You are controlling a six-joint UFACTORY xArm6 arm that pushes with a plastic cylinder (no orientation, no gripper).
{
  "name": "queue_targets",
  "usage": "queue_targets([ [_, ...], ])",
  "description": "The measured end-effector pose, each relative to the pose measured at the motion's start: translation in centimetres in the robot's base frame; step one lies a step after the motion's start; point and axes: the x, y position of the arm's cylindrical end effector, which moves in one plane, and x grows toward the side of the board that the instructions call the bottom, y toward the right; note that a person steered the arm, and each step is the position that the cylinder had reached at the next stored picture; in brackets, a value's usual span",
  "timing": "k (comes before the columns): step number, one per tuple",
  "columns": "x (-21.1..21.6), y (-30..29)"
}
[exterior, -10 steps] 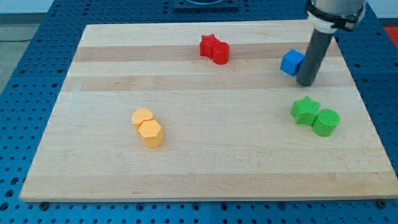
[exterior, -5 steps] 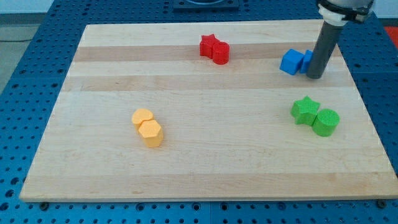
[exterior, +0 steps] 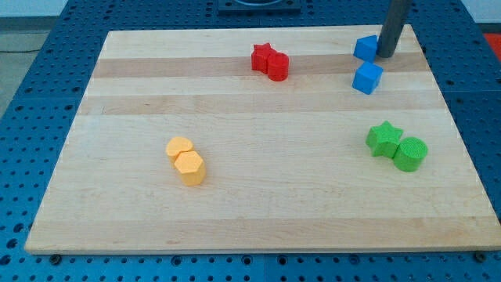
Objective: Push the blue triangle diagonal top left to the red star
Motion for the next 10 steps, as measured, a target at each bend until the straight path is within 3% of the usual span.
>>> queue_targets([
  [3,-0.5,-7.2],
  [6,-4.9,-16.5],
  [8,-4.9,-24.4],
  [10,-4.9,-28.6],
])
